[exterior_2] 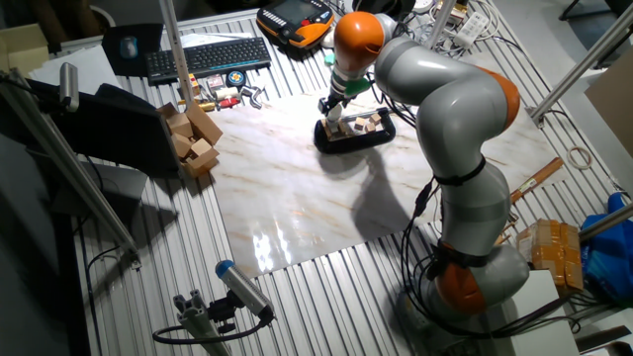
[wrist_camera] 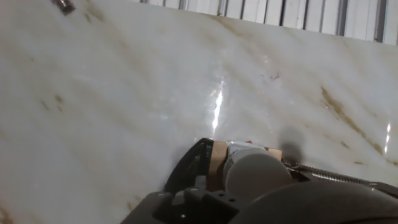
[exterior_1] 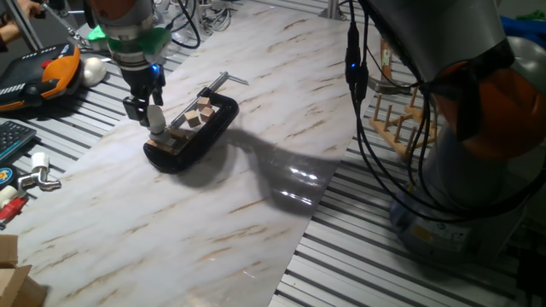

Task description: Install the light bulb by rotating it

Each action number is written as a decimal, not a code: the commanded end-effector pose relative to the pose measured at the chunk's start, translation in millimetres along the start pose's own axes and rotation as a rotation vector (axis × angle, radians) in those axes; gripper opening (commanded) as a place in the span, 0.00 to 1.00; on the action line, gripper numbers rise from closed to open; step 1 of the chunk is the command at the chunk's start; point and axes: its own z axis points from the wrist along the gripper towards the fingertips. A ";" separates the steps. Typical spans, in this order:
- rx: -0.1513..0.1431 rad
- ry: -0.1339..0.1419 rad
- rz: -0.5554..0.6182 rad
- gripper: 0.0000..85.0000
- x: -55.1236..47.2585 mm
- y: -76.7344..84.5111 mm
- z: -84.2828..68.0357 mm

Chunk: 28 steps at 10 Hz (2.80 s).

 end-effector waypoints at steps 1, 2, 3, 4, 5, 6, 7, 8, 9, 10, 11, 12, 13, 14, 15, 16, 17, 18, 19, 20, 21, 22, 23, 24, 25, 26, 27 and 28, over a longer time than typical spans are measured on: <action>-0.015 -0.003 -0.147 0.60 0.0 -0.1 0.0; -0.014 -0.001 -0.145 0.60 0.0 0.0 0.1; -0.013 -0.002 -0.145 0.60 0.0 -0.1 0.0; -0.011 -0.002 -0.146 0.60 -0.1 -0.1 -0.4; -0.009 -0.003 -0.146 0.60 -0.2 -0.2 -0.4; -0.011 -0.003 -0.142 0.60 -0.2 -0.1 -0.2; -0.012 -0.003 -0.139 0.60 -0.3 -0.1 0.6; -0.011 -0.006 -0.133 0.60 -0.2 -0.2 1.1; -0.005 -0.006 -0.128 0.60 -0.2 -0.3 1.0; 0.000 -0.004 -0.120 0.60 -0.1 -0.4 1.1; 0.001 -0.004 -0.116 0.60 -0.3 -0.5 1.3; 0.000 -0.001 -0.116 0.60 -0.5 -0.4 1.8; -0.001 0.002 -0.114 0.60 -0.6 -0.5 2.1; -0.002 0.005 -0.111 0.60 -0.7 -0.7 2.3; -0.005 0.009 -0.111 0.40 -0.6 -0.7 2.3; -0.008 0.011 -0.109 0.40 -0.6 -0.8 2.3; -0.011 0.013 -0.109 0.20 -0.6 -0.8 2.3; -0.012 0.016 -0.108 0.20 -0.6 -0.8 2.3; -0.013 0.016 -0.103 0.20 -0.5 -0.9 2.3; -0.013 0.016 -0.094 0.20 -0.3 -1.0 2.5; -0.016 0.015 -0.077 0.00 -0.1 -1.1 2.8; -0.026 0.012 -0.045 0.00 0.3 -1.5 3.0; -0.033 0.011 -0.018 0.00 0.6 -1.7 2.8; -0.032 0.011 -0.001 0.00 0.7 -1.7 2.6; -0.028 0.011 0.018 0.00 0.9 -1.6 2.0; -0.016 0.014 0.036 0.00 0.9 -1.8 0.6; -0.017 0.014 0.056 0.00 1.0 -1.9 0.1; -0.015 0.016 0.077 0.00 0.9 -1.8 -0.1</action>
